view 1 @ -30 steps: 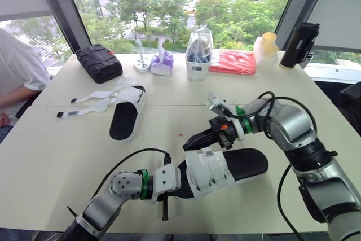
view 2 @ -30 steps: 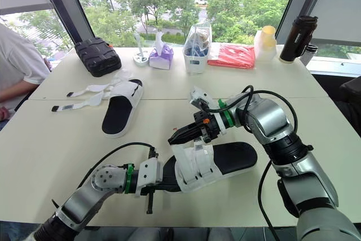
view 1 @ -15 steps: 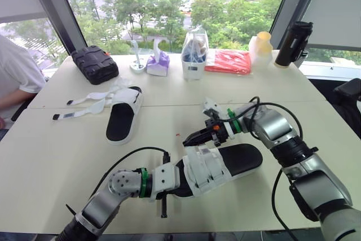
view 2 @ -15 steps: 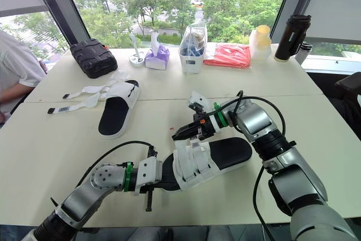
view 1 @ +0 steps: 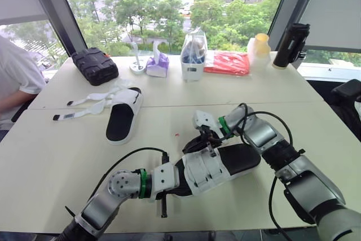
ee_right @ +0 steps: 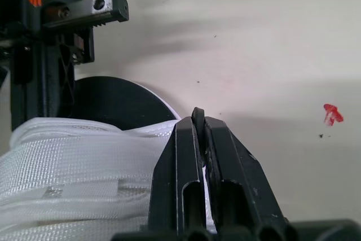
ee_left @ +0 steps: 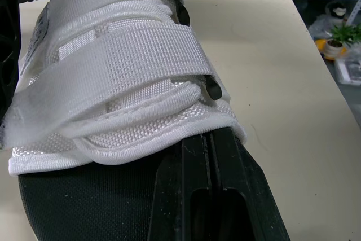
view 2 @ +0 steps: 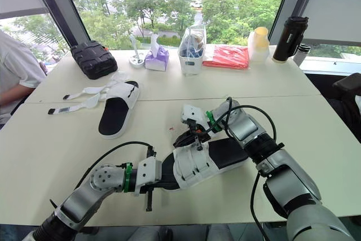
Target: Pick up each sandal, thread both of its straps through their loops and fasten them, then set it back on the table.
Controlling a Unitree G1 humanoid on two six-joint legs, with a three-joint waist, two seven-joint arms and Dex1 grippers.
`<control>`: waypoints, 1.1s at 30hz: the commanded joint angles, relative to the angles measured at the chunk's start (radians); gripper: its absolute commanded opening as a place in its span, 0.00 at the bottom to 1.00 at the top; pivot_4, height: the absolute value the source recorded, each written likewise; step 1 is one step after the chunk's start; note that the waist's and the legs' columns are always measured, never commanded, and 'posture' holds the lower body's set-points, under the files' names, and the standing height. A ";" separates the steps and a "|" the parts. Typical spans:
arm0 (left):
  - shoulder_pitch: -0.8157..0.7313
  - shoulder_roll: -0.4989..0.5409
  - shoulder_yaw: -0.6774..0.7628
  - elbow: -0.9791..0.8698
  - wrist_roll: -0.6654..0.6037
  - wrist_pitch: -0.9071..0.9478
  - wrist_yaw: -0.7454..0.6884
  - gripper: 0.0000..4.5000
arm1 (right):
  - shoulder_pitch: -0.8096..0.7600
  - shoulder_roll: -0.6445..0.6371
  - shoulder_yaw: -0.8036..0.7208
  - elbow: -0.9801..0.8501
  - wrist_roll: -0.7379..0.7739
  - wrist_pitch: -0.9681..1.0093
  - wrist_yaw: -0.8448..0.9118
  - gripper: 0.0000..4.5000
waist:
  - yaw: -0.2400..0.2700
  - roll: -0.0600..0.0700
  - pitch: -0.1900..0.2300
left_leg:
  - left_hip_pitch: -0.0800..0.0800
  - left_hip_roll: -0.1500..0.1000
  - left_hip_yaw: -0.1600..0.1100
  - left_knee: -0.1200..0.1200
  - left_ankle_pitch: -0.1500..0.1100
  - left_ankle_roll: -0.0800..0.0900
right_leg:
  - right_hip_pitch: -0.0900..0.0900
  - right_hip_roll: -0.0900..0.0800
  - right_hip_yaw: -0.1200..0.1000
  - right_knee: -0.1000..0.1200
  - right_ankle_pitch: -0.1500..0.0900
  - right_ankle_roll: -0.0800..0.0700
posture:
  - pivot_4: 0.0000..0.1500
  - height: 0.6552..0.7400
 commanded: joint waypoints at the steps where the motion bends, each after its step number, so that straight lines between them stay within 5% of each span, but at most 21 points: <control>1: 0.048 0.022 -0.077 0.098 0.086 0.065 -0.009 0.00 | 0.010 0.006 0.002 0.044 -0.086 -0.057 -0.067 0.35 | 0.002 0.001 0.000 | 0.000 0.000 0.000 0.000 0.000 0.000 | 0.000 0.000 0.000 0.000 0.000 0.000 | 1.00 1.00; 3: 0.053 0.024 -0.074 0.102 0.086 0.058 -0.009 0.00 | 0.010 0.020 -0.005 0.063 -0.110 -0.097 -0.101 0.56 | 0.002 0.001 -0.001 | 0.000 0.000 -0.001 0.000 0.000 0.000 | 0.000 0.001 0.000 0.000 0.000 0.000 | 1.00 1.00; 12: 0.061 0.016 -0.060 0.121 0.088 0.036 0.005 0.00 | -0.054 0.034 -0.133 0.131 -0.142 -0.228 -0.234 0.56 | 0.003 0.003 0.000 | -0.005 0.000 -0.001 -0.001 0.000 0.000 | -0.005 0.001 0.001 0.000 0.000 -0.001 | 1.00 1.00; 23: 0.052 0.048 0.047 0.026 0.028 0.026 0.017 0.00 | 0.098 -0.180 -0.303 -0.162 -0.101 -0.369 -0.199 0.56 | -0.003 0.003 0.003 | -0.008 0.001 -0.001 -0.002 0.000 0.000 | -0.004 0.002 0.000 0.000 0.001 -0.002 | 1.00 1.00; 33: 0.052 0.102 0.238 -0.063 -0.111 0.063 0.005 0.00 | 0.221 -0.300 -0.375 -0.088 -0.146 -0.803 -0.252 0.56 | -0.043 0.006 0.022 | -0.009 0.005 0.001 -0.002 0.001 -0.002 | -0.007 0.006 0.002 0.001 0.001 -0.002 | 1.00 1.00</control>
